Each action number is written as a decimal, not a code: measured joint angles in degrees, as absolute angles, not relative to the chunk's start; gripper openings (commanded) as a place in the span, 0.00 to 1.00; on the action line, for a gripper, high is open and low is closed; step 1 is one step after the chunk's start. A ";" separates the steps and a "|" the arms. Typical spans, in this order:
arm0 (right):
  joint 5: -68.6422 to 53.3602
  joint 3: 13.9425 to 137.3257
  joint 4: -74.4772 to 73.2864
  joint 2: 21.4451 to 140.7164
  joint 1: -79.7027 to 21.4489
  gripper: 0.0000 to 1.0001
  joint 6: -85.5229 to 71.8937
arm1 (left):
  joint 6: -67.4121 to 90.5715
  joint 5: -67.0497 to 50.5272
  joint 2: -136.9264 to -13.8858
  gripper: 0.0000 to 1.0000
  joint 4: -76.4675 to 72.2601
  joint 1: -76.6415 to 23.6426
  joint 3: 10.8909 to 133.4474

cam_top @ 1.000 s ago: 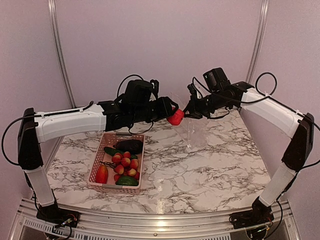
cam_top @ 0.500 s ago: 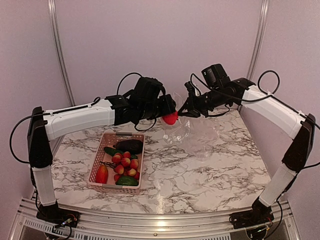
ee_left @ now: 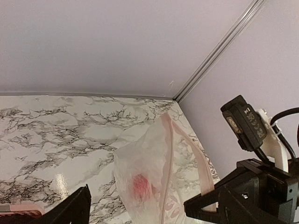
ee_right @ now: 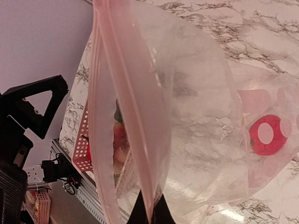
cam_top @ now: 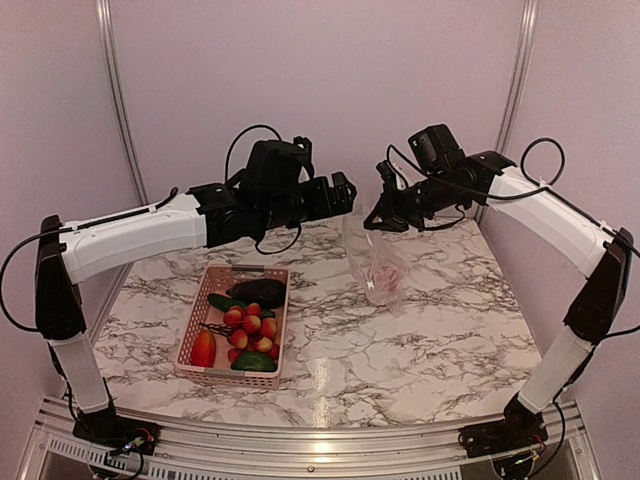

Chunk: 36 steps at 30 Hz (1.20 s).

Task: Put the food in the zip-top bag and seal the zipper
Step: Place the fake fruit in the zipper food storage bag, then pick up the fake fruit from the bin.

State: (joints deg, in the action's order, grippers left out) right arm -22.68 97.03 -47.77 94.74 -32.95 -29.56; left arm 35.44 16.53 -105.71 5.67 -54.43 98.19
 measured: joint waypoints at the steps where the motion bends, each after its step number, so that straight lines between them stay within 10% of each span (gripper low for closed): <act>1: -22.31 97.06 -48.10 94.74 -32.82 0.00 -29.21 | 35.35 16.53 -104.47 0.86 5.67 -54.43 97.21; 11: -18.41 104.03 -55.31 96.27 -32.75 0.00 -23.99 | 35.42 12.43 -103.09 0.73 9.72 -54.39 96.14; 18: -7.60 117.47 -67.18 101.91 -31.03 0.00 -17.28 | 31.07 16.93 -103.57 0.98 16.69 -54.37 96.51; 30: 4.36 115.74 -72.36 97.62 -21.45 0.00 -12.12 | 35.81 29.28 -89.49 0.99 34.33 -43.18 84.49; 36: 2.70 110.00 -69.41 98.89 -25.76 0.00 -12.14 | 39.81 25.47 -75.99 0.81 32.03 -44.62 69.73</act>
